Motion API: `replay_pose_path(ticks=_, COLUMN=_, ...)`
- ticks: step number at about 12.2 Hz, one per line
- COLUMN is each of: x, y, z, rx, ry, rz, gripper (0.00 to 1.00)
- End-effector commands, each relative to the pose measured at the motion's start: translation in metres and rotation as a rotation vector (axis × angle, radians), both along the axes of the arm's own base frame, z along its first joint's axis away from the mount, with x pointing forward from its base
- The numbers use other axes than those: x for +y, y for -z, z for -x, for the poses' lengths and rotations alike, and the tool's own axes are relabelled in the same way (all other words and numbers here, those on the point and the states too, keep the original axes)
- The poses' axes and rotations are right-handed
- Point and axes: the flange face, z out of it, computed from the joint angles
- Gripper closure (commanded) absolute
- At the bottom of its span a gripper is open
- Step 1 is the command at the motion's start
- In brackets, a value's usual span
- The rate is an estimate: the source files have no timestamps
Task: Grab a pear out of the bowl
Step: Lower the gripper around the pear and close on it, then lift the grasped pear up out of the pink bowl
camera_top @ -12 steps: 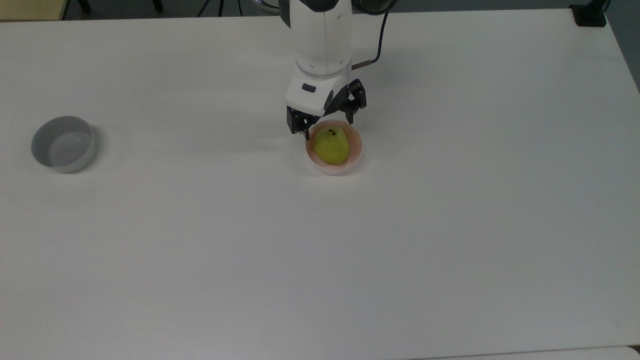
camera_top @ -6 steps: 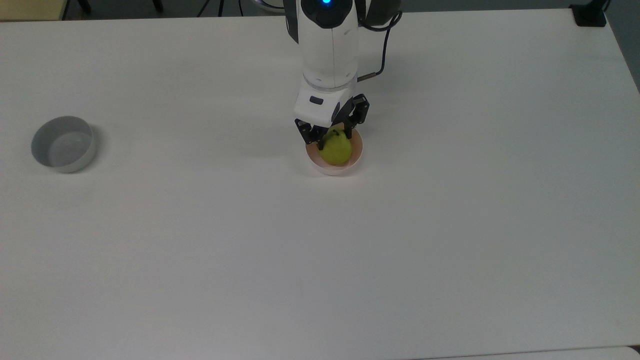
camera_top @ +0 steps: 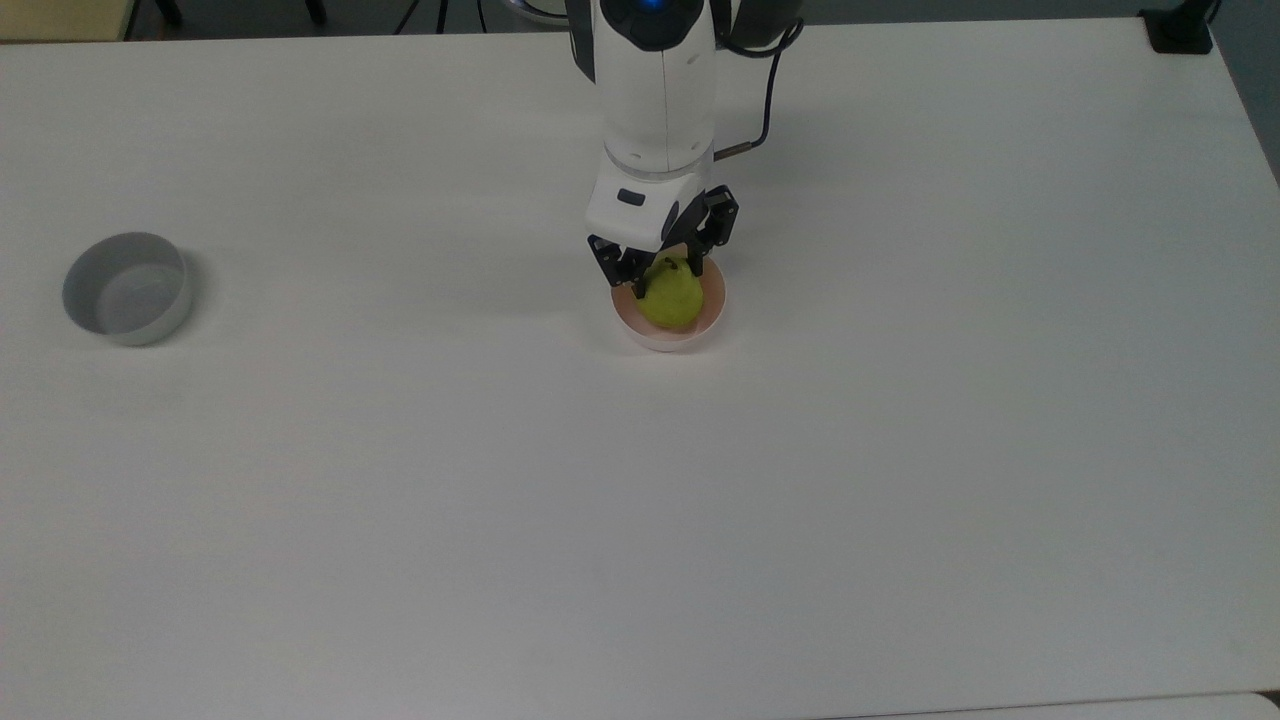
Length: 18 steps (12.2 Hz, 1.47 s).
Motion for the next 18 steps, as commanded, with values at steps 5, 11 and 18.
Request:
replay_pose_path(ticks=5, x=-0.034, y=-0.127, z=0.008, rx=0.081, ry=0.039, rz=0.018, gripper=1.0)
replay_pose_path(ticks=11, x=-0.077, y=-0.226, z=0.025, rx=0.098, ry=0.1, rz=0.021, gripper=1.0)
replay_pose_path(ticks=18, x=-0.197, y=-0.268, z=0.039, rx=0.03, ry=0.089, rz=0.008, gripper=1.0)
